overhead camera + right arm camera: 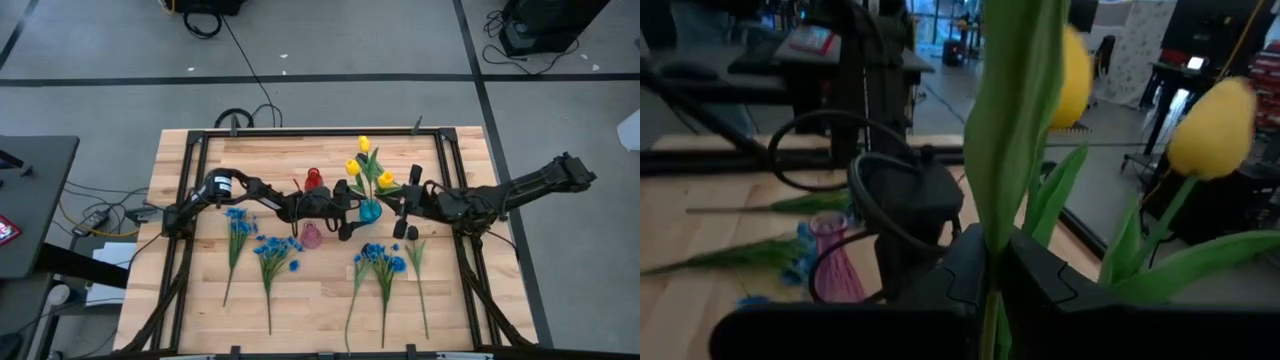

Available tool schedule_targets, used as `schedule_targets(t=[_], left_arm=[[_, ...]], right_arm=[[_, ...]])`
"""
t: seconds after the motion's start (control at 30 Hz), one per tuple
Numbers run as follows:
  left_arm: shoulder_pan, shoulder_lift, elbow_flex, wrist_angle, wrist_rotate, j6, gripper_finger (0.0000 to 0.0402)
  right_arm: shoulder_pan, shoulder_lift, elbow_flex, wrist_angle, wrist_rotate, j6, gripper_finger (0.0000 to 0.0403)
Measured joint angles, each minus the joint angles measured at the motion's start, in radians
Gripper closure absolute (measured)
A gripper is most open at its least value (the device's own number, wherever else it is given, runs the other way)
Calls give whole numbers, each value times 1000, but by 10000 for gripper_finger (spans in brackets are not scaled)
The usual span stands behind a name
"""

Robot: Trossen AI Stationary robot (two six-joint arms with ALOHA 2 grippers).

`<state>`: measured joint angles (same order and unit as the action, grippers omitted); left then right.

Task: Sort flowers into vase by color
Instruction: Put the yellow flower into the blue vase

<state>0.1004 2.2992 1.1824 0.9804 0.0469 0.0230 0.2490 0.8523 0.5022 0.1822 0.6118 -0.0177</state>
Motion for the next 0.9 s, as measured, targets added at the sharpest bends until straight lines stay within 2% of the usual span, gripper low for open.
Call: schedule_targets(t=[0.33, 0.9], left_arm=[[-4, 96, 119, 14, -13, -6, 9], [-4, 97, 123, -31, -23, -3, 10]], right_arm=[[-35, 118, -1, -9, -29, 60, 366], [-37, 163, 2, -198, -35, 225, 366]])
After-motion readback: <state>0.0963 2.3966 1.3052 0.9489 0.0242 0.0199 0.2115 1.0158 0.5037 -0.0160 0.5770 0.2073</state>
